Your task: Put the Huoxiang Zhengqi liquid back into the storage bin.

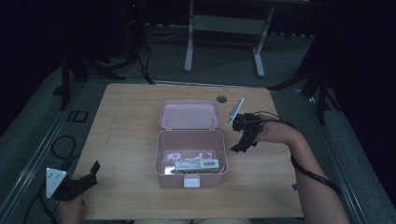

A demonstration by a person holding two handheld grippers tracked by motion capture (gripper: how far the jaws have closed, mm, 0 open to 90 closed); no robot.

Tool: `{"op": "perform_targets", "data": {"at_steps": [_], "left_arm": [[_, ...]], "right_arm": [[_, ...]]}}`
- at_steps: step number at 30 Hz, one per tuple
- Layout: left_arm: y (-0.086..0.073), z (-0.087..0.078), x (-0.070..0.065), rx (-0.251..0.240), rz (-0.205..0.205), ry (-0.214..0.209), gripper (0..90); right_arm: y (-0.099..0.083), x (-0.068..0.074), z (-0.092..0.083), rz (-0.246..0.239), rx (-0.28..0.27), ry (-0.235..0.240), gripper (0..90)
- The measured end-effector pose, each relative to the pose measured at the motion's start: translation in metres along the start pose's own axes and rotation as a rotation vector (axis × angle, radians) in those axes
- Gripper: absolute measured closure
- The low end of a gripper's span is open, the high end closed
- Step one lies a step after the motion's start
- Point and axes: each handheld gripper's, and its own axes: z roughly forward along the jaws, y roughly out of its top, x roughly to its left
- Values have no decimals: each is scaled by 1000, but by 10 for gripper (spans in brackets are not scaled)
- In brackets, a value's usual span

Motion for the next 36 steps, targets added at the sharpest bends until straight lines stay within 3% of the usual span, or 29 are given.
{"op": "perform_targets", "data": {"at_steps": [6,8,10,14,16,25,32,36], "left_arm": [[0,0,0,-1,0,0,10],[0,0,0,0,0,0,10],[0,0,0,0,0,-1,10],[0,0,0,-2,0,-1,10],[0,0,0,-1,0,-2,10],[0,0,0,-3,-1,-2,10],[0,0,0,-2,0,0,10],[0,0,0,-2,0,1,10]], "right_arm": [[-23,-10,29,69,-77,-97,135],[-25,-11,33,79,-84,-110,136],[-37,-14,51,112,-80,-129,135],[-48,-18,64,161,-86,-125,135],[-59,-21,74,212,-120,-145,135],[-92,-25,90,333,-209,-203,133],[-113,-23,94,381,-251,-192,133],[-133,-22,95,443,-310,-254,132]]}}
